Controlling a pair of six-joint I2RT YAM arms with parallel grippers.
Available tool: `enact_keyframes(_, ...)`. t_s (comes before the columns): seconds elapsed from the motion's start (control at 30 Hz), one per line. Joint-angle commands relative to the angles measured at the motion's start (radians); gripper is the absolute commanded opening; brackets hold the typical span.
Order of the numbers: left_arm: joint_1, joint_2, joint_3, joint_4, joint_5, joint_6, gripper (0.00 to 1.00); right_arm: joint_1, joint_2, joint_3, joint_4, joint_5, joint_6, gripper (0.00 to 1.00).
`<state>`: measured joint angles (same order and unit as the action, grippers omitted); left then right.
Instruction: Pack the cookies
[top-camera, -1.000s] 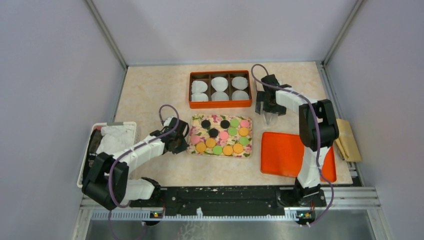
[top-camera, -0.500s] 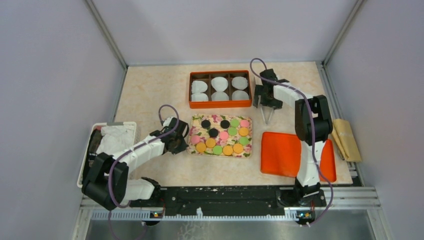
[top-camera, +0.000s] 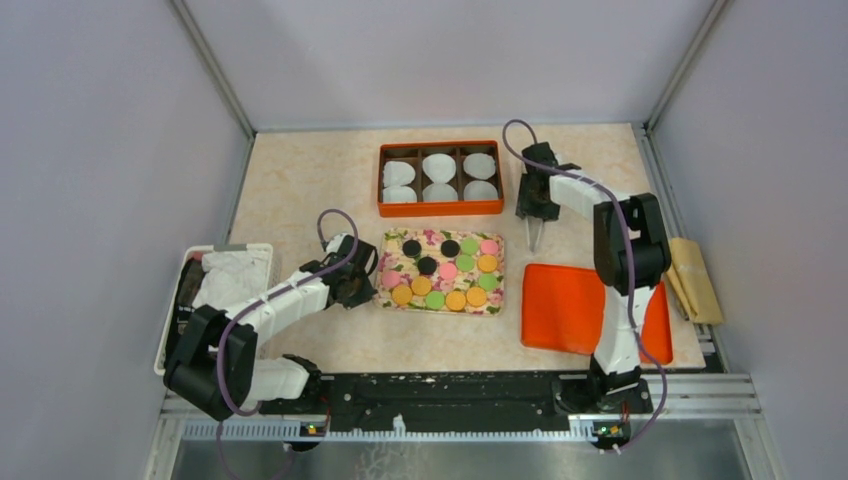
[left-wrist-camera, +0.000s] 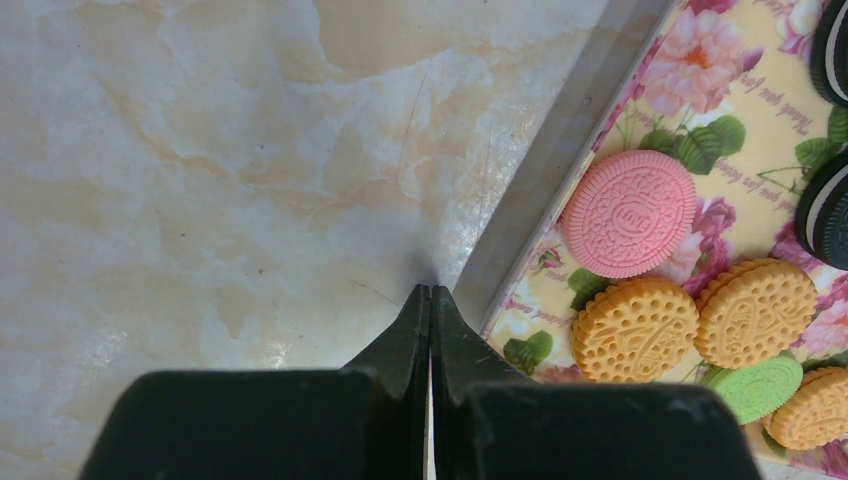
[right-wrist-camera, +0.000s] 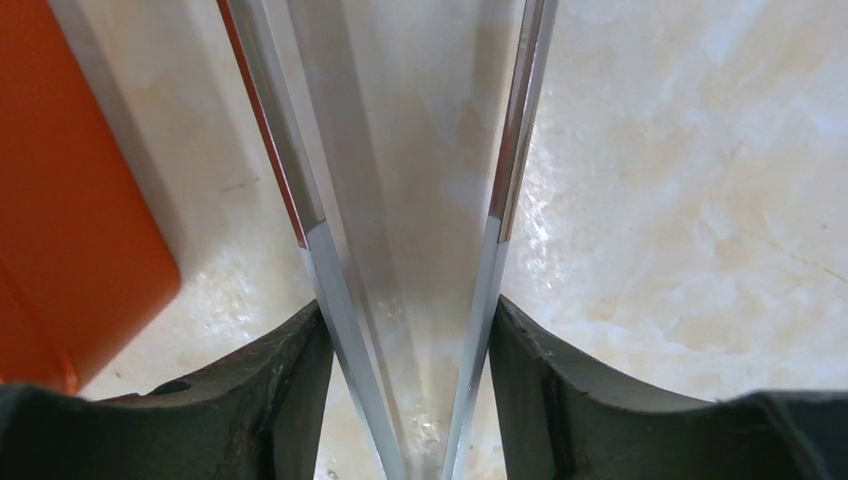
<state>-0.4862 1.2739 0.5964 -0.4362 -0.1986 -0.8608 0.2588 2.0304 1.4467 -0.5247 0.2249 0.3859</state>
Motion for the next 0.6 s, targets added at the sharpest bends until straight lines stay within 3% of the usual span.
enact_keyframes(0.0, -0.004, -0.003, 0.015, 0.006, 0.004, 0.017, 0.0, -0.007, -0.056, -0.048, -0.087, 0.058, -0.028, 0.5)
enact_keyframes(0.4, -0.004, -0.044, 0.108, -0.05, -0.018, 0.048, 0.0, -0.007, -0.25, 0.027, -0.173, 0.045, -0.055, 0.5)
enact_keyframes(0.57, -0.004, -0.045, 0.15, -0.056, -0.019, 0.063, 0.0, -0.007, -0.282, 0.048, -0.197, 0.043, -0.059, 0.58)
